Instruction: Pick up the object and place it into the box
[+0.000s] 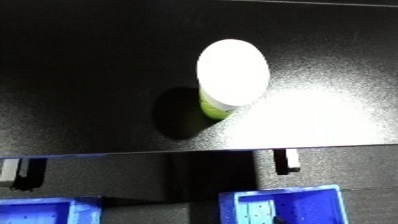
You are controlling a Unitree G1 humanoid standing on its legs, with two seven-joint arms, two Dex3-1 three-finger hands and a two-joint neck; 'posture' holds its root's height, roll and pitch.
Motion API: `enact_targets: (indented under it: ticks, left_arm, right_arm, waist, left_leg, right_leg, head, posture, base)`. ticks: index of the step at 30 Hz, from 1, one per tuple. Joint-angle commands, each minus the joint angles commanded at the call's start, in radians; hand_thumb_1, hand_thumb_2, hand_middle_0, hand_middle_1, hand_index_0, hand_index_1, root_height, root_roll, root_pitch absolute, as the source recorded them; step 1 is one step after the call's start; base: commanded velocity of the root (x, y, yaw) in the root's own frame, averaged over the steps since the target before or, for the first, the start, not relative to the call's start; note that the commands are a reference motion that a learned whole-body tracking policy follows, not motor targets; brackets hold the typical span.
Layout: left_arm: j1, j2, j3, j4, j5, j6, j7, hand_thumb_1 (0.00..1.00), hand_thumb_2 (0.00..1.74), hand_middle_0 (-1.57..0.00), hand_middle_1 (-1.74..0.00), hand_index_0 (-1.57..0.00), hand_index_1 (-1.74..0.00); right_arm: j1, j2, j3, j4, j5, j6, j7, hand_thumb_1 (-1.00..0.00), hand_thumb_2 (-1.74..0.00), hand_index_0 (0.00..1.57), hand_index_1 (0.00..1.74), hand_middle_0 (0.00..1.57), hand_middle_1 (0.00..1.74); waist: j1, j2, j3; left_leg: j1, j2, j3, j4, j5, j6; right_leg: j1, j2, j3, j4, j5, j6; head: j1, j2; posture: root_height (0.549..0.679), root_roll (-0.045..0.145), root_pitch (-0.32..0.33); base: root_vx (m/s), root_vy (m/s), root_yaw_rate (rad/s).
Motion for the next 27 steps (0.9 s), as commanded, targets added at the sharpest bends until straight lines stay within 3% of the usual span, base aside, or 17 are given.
enact_targets:
  ticks: [4, 8, 13, 17, 22, 27]
  left_arm:
    - [0.008, -0.006, -0.001, -0.008, -0.004, 0.009, 0.013, 0.00, 0.00, 0.00, 0.00, 0.00, 0.00]
    - [0.021, -0.007, 0.003, -0.026, -0.001, 0.015, 0.031, 0.00, 0.00, 0.00, 0.00, 0.00, 0.00]
    - [0.056, 0.005, 0.013, -0.059, -0.002, 0.017, 0.048, 0.00, 0.00, 0.00, 0.00, 0.00, 0.00]
    - [0.089, 0.023, 0.027, -0.081, -0.008, 0.014, 0.052, 0.00, 0.00, 0.00, 0.00, 0.00, 0.00]
    - [0.110, 0.054, 0.037, -0.071, -0.031, -0.002, 0.039, 0.00, 0.00, 0.00, 0.00, 0.00, 0.00]
    - [0.106, 0.063, 0.032, -0.026, -0.053, -0.027, 0.024, 0.00, 0.00, 0.00, 0.00, 0.00, 0.00]
  right_arm:
    - [-0.008, -0.005, 0.010, -0.027, -0.019, 0.008, 0.024, 0.00, 0.00, 0.00, 0.00, 0.00, 0.00]
    - [-0.006, -0.017, 0.029, -0.091, -0.036, 0.041, 0.085, 0.00, 0.00, 0.00, 0.00, 0.00, 0.00]
    - [0.028, -0.055, 0.077, -0.296, -0.033, 0.172, 0.192, 0.00, 0.00, 0.00, 0.00, 0.00, 0.00]
    - [0.107, -0.105, 0.107, -0.517, -0.031, 0.274, 0.291, 0.00, 0.00, 0.00, 0.00, 0.00, 0.00]
    - [0.172, -0.176, 0.098, -0.773, 0.055, 0.352, 0.468, 0.00, 0.00, 0.00, 0.00, 0.00, 0.00]
    - [0.184, -0.207, 0.059, -0.984, 0.184, 0.354, 0.610, 0.00, 0.00, 0.00, 0.00, 0.00, 0.00]
  waist:
    - [-0.005, 0.004, 0.000]
    - [-0.010, 0.005, 0.000]
    - [-0.017, -0.006, 0.000]
    - [-0.029, -0.023, 0.000]
    - [-0.046, -0.044, 0.000]
    - [-0.062, -0.053, 0.000]
  left_leg:
    - [0.006, 0.002, 0.001, 0.001, -0.002, -0.0009]
    - [0.007, 0.003, 0.000, 0.002, -0.003, -0.0042]
    - [0.009, 0.007, -0.003, -0.004, -0.001, -0.0090]
    - [0.004, 0.015, -0.002, -0.008, 0.003, -0.0132]
    - [-0.001, 0.029, 0.004, -0.015, 0.010, -0.0237]
    - [-0.003, 0.043, 0.009, -0.012, 0.010, -0.0337]
  right_leg:
    - [0.005, 0.0017, 0.000, 0.002, -0.005, -0.0052]
    - [0.009, 0.0024, -0.001, 0.001, -0.008, -0.0097]
    - [0.013, 0.0028, -0.003, -0.002, -0.015, -0.0140]
    - [0.008, 0.0027, -0.003, -0.002, -0.017, -0.0133]
    - [0.004, 0.0036, -0.004, -0.004, -0.019, -0.0097]
    - [0.003, 0.0041, -0.003, -0.003, -0.020, -0.0035]
  head:
    - [0.015, -0.006]
    - [0.024, -0.007]
    - [0.008, -0.005]
    - [-0.032, -0.002]
    - [-0.082, -0.004]
    - [-0.111, -0.014]
  posture:
    - [0.617, 0.025, 0.019]
    - [0.617, 0.028, 0.019]
    - [0.618, 0.030, 0.024]
    - [0.618, 0.030, 0.030]
    - [0.619, 0.029, 0.039]
    - [0.619, 0.029, 0.040]
  base:
    - [-0.007, 0.005, -0.063]
    - [-0.014, -0.010, -0.019]
    - [-0.017, -0.025, -0.032]
    - [-0.022, -0.024, -0.068]
    - [-0.019, -0.023, -0.079]
    - [-0.003, -0.004, -0.064]
